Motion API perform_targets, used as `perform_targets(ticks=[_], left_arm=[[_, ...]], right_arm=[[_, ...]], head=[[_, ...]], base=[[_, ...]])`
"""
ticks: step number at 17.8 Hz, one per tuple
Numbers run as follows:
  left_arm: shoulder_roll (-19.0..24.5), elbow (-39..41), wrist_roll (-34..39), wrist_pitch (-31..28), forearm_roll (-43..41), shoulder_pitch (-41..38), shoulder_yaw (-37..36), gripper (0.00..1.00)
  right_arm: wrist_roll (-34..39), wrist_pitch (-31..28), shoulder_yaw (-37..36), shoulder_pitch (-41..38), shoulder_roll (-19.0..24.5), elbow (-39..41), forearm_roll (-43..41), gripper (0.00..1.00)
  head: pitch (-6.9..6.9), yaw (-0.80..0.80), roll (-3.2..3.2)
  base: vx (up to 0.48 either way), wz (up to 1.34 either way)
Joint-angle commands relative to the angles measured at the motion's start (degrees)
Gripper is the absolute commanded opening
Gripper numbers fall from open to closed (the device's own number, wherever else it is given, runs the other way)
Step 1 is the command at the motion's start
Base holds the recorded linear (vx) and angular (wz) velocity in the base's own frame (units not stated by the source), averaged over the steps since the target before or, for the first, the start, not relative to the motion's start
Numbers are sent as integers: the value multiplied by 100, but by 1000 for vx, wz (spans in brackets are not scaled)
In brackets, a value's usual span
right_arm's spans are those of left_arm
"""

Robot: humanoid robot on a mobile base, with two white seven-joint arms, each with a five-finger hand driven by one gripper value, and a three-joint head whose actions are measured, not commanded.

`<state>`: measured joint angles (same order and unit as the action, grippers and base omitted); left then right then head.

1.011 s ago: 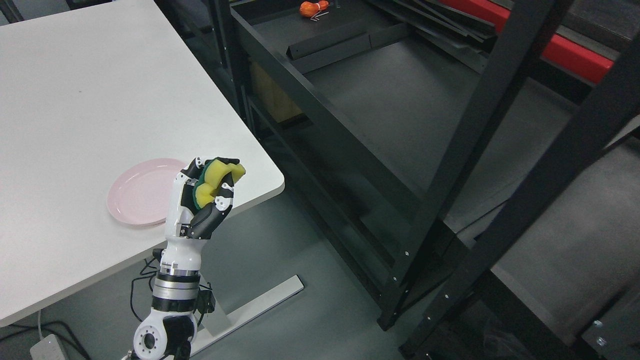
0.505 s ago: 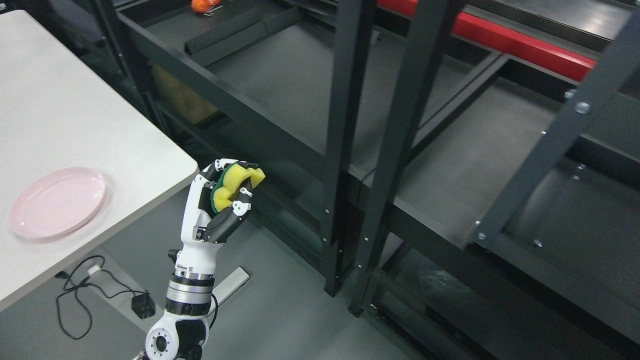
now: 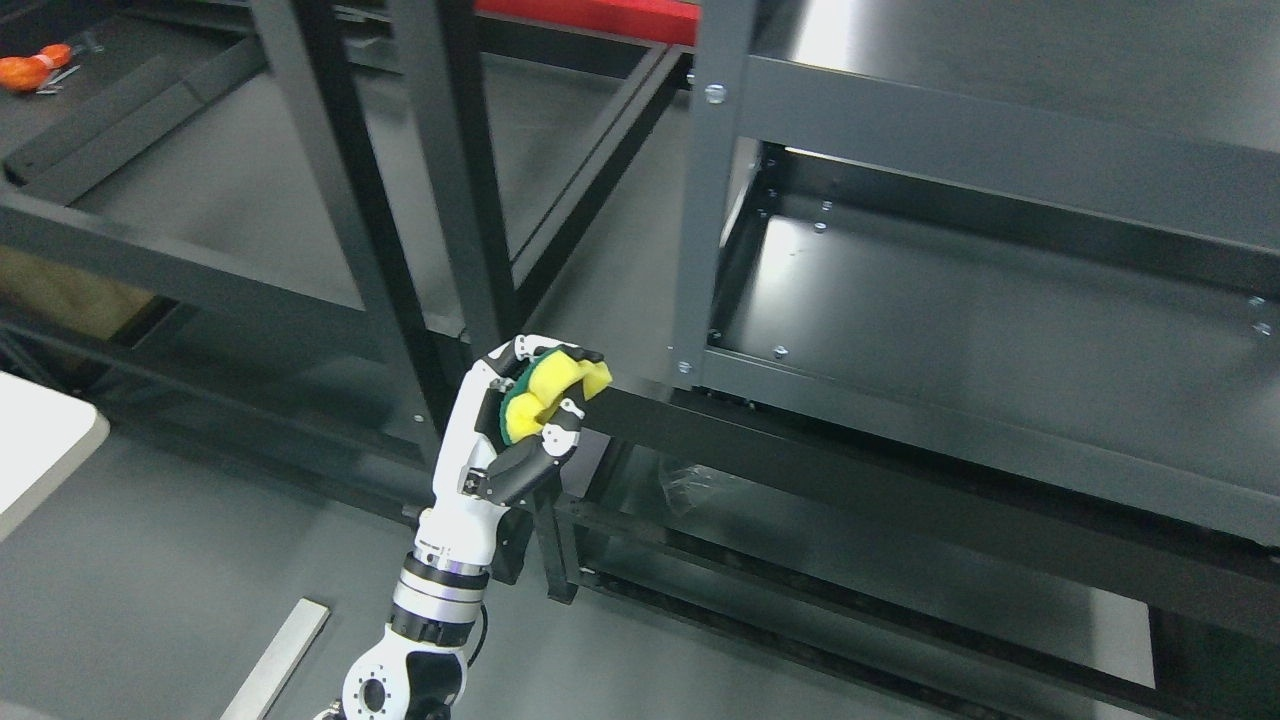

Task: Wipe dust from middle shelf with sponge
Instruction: 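Extend the left arm into the middle shelf, sponge against its surface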

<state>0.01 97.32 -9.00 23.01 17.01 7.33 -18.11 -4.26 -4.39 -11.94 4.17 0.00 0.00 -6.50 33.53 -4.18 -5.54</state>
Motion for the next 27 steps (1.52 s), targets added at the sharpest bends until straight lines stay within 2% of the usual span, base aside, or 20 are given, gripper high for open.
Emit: perform_targets(ticks=[1,5,7,10,12,14,20,24,27], left_arm=[[99,-47,12,-24,-565,339,-1754,5],[99,-108,3,-138,-909,821,-2547,5],[99,-213,12,-305,-997,1418,-2854,5],[99,-223,38,-726,-1076,2560,-3137,4],[99,-275,30,-955,-1600,3350,-3172,4],[99,-406,-5,-982,-2085,4412,-3216,4],[99,-1161,-58,-982,-2692,7174,-3409,2],[99,-1952,-172,-816,-2957,8563,-4321,2],[99,-2252,-216,-719,-2957,9040,-5024,2]], right_arm=[[4,0,-1,4,-100,100,0,100],[4,0,-1,4,-100,100,0,100],[4,0,-1,4,-100,100,0,100],[4,0,-1,4,-100,100,0,100],[4,0,7,4,-100,100,0,100],[4,0,-1,4,-100,100,0,100],[4,0,-1,4,-100,100,-9,100],[4,0,-1,4,-100,100,0,100],[4,0,-1,4,-100,100,0,100]], head=[[0,0,0],[0,0,0],[-1,0,0],[-2,0,0],[-2,0,0],[-2,0,0],[-2,0,0],[-2,0,0],[-2,0,0]], base=[[-70,-627],[-38,-392],[-15,-197],[-22,-214],[-23,-220],[-20,-200],[-4,-45],[3,10],[0,0]])
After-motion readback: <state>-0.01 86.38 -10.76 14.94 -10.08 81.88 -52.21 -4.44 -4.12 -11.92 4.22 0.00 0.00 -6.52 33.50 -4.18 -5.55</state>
